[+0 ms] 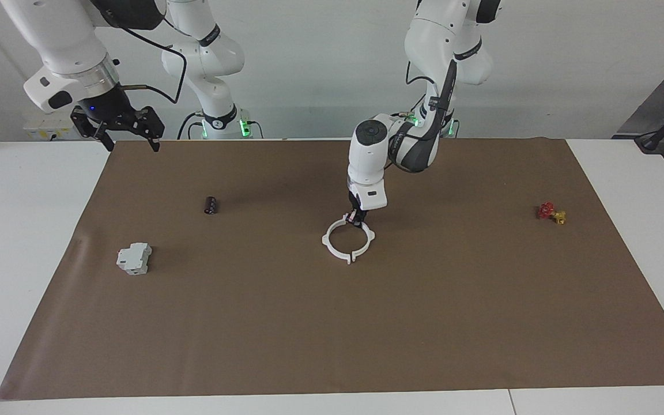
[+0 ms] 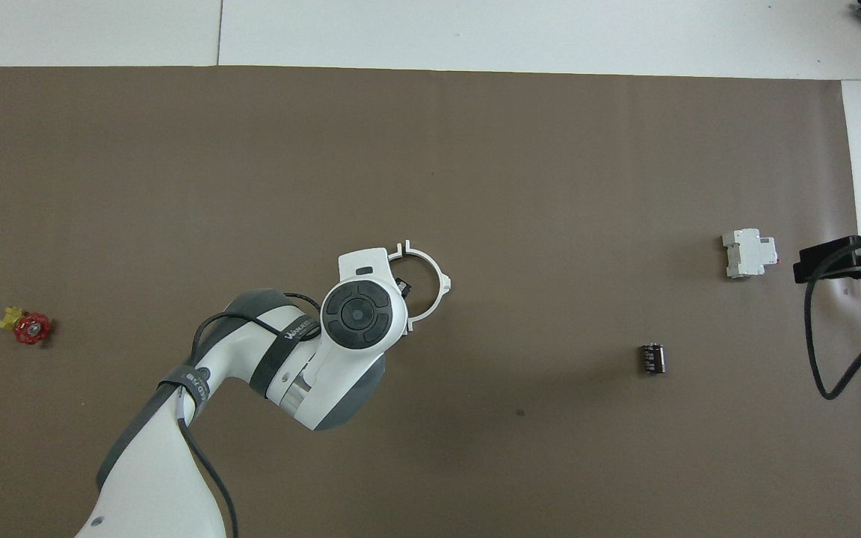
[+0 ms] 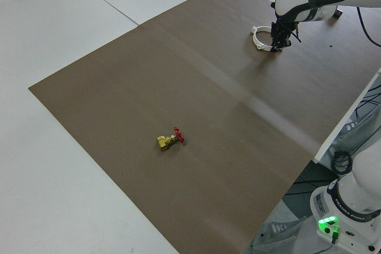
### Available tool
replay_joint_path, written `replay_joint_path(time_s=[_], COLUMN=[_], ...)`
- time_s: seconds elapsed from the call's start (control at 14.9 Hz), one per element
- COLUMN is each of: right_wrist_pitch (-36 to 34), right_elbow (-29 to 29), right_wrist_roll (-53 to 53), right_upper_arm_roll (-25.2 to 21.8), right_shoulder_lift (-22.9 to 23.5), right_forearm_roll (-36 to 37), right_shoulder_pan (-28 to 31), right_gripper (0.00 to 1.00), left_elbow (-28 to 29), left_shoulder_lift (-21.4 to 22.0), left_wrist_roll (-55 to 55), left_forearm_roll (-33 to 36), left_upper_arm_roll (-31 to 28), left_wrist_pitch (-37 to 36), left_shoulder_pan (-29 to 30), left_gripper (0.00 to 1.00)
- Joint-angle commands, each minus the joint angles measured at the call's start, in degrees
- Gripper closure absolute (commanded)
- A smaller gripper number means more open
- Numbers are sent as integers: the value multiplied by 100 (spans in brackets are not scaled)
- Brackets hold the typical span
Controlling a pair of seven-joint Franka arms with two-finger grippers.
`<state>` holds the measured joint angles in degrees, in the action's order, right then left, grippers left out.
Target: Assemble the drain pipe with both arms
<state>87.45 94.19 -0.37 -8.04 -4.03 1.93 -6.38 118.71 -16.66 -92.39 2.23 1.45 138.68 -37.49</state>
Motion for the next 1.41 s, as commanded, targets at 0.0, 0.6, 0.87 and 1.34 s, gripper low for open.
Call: replay_joint_path(time_s=[0.0, 0.6, 0.87, 1.34], right_wrist_pitch=[-123, -123, -123, -123], right_elbow=[3, 3, 3, 3], right_wrist_roll=[-68, -68, -68, -68], right_upper_arm_roll=[21, 21, 21, 21], right_shoulder_lift=[-63, -63, -63, -63], right_forearm_roll=[-132, -132, -132, -132], right_shoulder_pan=[58, 58, 58, 58], right_gripper=[0, 0, 0, 0], left_elbow=[38, -6, -15, -15], left_shoulder_lift=[-48, -118, -118, -110], left_wrist_roll=[55, 151, 160, 151], left_forearm_roll=[93, 260, 348, 348], left_upper_arm_roll=[-92, -92, -92, -101], left_wrist_pitch=[27, 10, -52, -201], left_shoulder_pan=[-57, -31, -13, -13], left_gripper=[100, 100, 100, 100])
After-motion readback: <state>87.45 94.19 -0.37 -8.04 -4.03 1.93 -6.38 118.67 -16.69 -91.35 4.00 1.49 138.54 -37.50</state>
